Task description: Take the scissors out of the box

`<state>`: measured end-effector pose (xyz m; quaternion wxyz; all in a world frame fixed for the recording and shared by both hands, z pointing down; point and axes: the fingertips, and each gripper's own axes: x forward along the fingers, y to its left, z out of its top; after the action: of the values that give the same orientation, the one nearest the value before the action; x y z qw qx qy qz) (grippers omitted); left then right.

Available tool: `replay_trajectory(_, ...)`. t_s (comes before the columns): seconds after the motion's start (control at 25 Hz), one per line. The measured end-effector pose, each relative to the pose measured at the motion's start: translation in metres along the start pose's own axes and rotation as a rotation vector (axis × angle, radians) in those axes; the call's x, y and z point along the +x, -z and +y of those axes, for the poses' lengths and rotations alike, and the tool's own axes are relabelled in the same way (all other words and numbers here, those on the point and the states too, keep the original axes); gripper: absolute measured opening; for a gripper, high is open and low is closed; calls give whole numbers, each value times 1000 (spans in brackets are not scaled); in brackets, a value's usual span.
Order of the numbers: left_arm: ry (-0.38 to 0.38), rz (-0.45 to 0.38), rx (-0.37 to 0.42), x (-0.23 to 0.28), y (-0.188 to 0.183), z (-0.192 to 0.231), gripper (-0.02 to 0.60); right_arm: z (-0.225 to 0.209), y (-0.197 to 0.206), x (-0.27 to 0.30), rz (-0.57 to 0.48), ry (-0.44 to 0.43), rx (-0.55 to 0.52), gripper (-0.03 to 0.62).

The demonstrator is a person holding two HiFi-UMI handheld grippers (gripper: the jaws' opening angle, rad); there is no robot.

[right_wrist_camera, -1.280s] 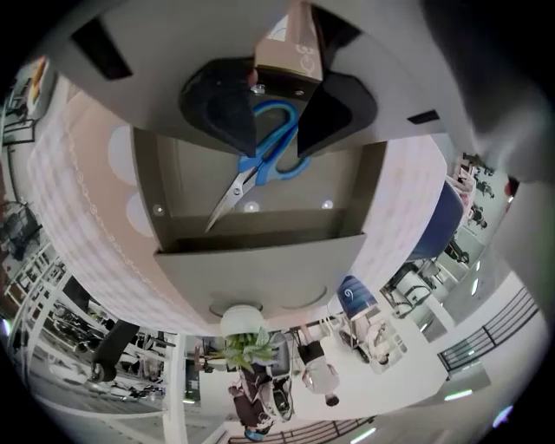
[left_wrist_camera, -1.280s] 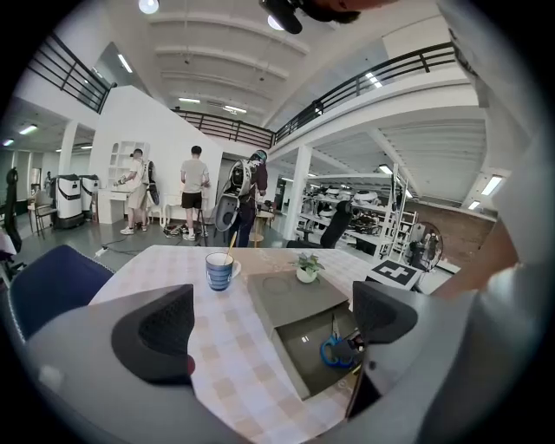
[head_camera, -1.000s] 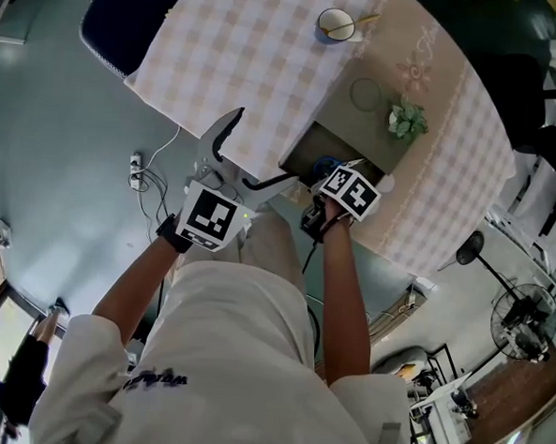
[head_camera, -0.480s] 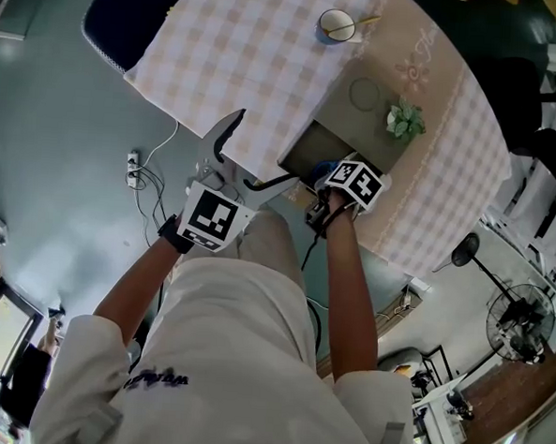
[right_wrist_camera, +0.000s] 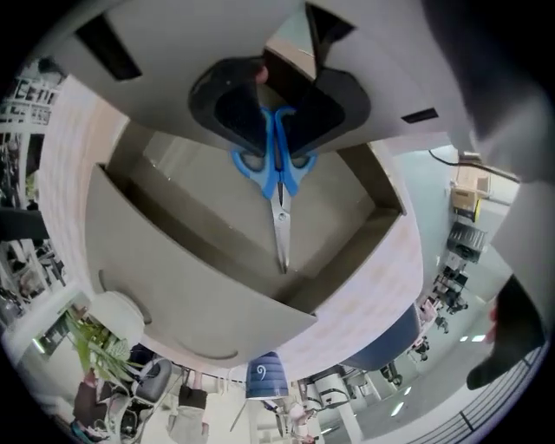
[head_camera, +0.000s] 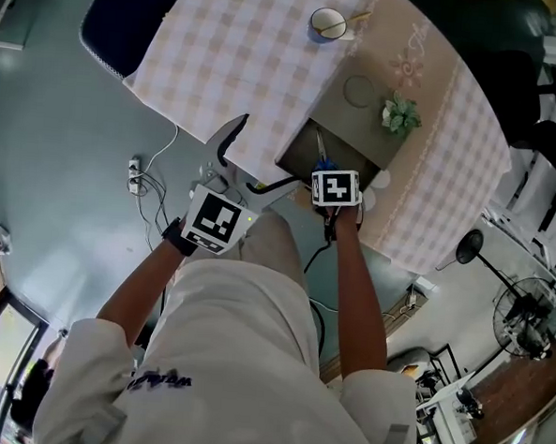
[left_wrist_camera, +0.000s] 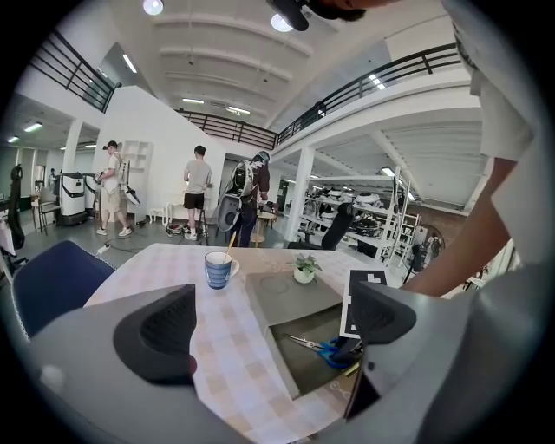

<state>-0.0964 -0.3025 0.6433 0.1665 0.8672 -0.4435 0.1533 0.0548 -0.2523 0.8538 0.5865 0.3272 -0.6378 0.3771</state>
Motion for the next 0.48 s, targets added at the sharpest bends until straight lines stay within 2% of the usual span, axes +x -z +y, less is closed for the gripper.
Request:
replay_trajectory(0.08, 2, -2, 3, 0, -1, -2, 554, 6, 1, 1, 16, -50, -43, 89)
replay_trajectory(0.2, -1, -4, 9, 0, -3, -6, 552, -1, -3, 0, 34, -3, -114, 89)
replay_trajectory(0.4, -3, -11, 20, -6, -7, -15, 551, -2, -1, 2, 1, 28, -126, 89)
replay_trajectory(0.48, -8, -21, 0, -11, -9, -19, 549, -2, -1, 2, -19, 28, -132, 89)
